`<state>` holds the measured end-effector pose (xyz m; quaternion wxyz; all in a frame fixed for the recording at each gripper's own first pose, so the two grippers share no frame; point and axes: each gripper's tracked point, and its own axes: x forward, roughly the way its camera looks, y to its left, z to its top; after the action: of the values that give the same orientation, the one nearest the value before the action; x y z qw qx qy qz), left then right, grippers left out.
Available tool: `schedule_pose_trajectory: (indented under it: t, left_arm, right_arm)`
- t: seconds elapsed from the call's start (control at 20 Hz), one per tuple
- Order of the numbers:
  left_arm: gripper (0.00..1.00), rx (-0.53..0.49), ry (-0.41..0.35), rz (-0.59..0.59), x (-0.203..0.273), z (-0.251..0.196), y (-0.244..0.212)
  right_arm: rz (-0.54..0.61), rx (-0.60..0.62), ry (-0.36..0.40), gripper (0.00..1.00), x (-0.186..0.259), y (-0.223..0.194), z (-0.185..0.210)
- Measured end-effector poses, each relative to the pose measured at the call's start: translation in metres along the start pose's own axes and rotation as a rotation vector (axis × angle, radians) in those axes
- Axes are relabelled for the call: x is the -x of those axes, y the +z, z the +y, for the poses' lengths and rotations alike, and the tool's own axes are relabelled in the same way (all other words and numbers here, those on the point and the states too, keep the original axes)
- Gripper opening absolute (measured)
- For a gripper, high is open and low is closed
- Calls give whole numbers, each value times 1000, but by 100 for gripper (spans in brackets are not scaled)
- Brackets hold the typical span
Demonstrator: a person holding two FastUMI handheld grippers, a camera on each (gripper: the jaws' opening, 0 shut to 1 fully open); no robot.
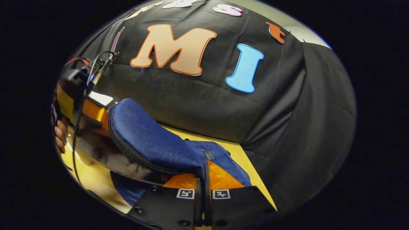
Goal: Open the schoolbag, grab two books from the bookshelf and put them into the schoolbag.
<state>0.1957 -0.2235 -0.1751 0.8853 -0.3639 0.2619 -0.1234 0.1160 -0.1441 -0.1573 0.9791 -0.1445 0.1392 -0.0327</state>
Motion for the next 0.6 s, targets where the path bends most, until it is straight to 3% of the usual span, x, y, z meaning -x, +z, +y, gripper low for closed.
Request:
schedule_pose_trajectory:
  t: [0.15,0.4,0.6]
  left_arm:
    - [40,-44,-27,-5,-26,-7,-8]
    - [40,-2,-83,-71,-55,-6,1]
    - [40,82,-150,-54,-79,-6,-10]
  right_arm:
    - [-14,-2,11,6,2,-1,2]
    - [-15,-34,18,8,0,1,-6]
    - [-10,-38,4,6,-8,-6,-8]
